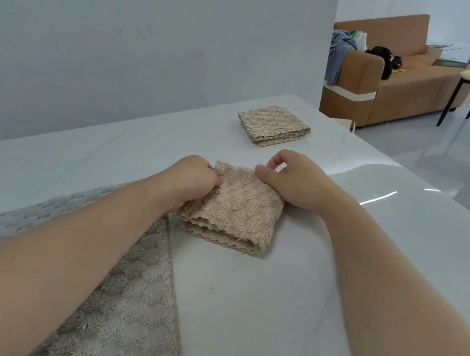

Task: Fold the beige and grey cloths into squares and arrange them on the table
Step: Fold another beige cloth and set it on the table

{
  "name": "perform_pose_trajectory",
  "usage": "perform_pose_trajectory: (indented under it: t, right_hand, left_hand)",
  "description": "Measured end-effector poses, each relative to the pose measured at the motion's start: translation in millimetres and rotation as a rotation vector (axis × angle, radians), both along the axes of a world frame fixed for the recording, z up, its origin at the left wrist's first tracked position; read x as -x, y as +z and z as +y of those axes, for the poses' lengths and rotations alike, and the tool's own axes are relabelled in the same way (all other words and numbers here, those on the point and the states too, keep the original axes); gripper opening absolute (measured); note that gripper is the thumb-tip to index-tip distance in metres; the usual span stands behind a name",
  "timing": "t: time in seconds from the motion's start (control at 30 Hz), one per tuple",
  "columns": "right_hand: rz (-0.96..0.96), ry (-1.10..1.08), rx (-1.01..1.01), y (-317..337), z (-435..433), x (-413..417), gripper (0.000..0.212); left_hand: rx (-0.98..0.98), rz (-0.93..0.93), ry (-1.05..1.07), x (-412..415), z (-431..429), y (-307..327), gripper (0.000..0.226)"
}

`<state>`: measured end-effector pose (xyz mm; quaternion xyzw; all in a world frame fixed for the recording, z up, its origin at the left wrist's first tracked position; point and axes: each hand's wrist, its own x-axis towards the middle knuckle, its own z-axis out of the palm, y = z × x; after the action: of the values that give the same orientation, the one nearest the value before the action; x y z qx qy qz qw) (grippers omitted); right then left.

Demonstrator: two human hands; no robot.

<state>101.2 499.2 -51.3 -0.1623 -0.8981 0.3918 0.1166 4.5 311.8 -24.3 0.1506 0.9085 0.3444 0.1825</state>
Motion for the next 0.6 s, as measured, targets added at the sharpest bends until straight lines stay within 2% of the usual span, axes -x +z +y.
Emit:
perform_pose_trajectory:
  t: [0.13, 0.23, 0.27, 0.37, 0.6]
  right_hand:
    - [0.026, 0.013, 0.041, -1.6, -1.7, -0.7, 0.033]
    - [0.042, 0.014, 0.033, -1.5, -2.7, -1.8, 0.033]
    - [0.046, 0.016, 0.035, -1.7, -2.3, -2.1, 0.033]
    - [0.057, 0.034, 0.047, -2.8, -0.8, -3.3, 0.031]
    - [0.082, 0.059, 0.010, -1.4, -1.6, -4.3, 0.033]
  left_hand:
    - [0.167, 0.185, -0.099, -1.9, 5.8, 8.9, 0.011]
    - [0.182, 0.179, -0.226, 0.6, 9.5, 16.2, 0.038]
    - [0.160, 0.149, -0.262, 1.9, 10.3, 18.3, 0.039]
    - [0.132, 0.107, -0.315, 4.7, 11.5, 21.3, 0.025]
    - [0.090, 0.101, -0.370, 16.1, 2.7, 12.8, 0.016]
